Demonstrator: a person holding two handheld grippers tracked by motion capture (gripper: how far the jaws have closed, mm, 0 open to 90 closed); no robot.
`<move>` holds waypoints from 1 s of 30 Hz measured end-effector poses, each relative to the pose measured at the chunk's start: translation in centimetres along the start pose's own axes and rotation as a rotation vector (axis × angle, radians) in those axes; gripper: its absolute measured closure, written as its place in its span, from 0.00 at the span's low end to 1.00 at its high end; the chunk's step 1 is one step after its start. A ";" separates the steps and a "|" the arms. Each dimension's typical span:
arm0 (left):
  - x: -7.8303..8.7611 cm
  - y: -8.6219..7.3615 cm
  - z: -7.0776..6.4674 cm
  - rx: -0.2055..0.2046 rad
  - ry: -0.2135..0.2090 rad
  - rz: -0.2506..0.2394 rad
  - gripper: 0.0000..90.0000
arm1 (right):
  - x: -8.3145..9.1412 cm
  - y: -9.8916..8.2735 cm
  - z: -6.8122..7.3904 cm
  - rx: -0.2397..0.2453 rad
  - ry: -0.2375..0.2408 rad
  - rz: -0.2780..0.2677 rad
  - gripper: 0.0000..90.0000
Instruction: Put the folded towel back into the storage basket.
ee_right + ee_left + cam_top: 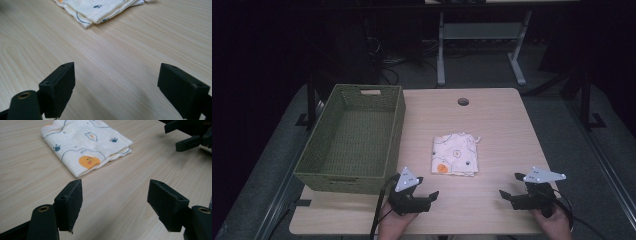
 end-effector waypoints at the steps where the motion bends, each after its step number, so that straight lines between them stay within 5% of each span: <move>1: 0.0 0.0 0.0 -0.001 -0.001 0.004 0.32 | 0.0 0.0 0.0 -0.002 0.003 0.000 0.16; 17: 0.4 1.3 -0.5 0.001 -0.065 -0.004 0.32 | 0.0 0.2 0.2 -0.007 -0.009 -0.008 0.16; 30: -0.9 3.9 -0.9 -0.048 -0.095 0.041 0.32 | 0.2 0.3 0.2 -0.010 -0.013 -0.020 0.16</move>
Point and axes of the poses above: each handheld gripper's, and its own axes: x roughly backward along the jaws, y roughly out of its top, z roughly to its left, the point moved 7 cm from there along -x, roughly forward along the jaws, and after that the axes turned 10 degrees about y, right-handed, at the moved point
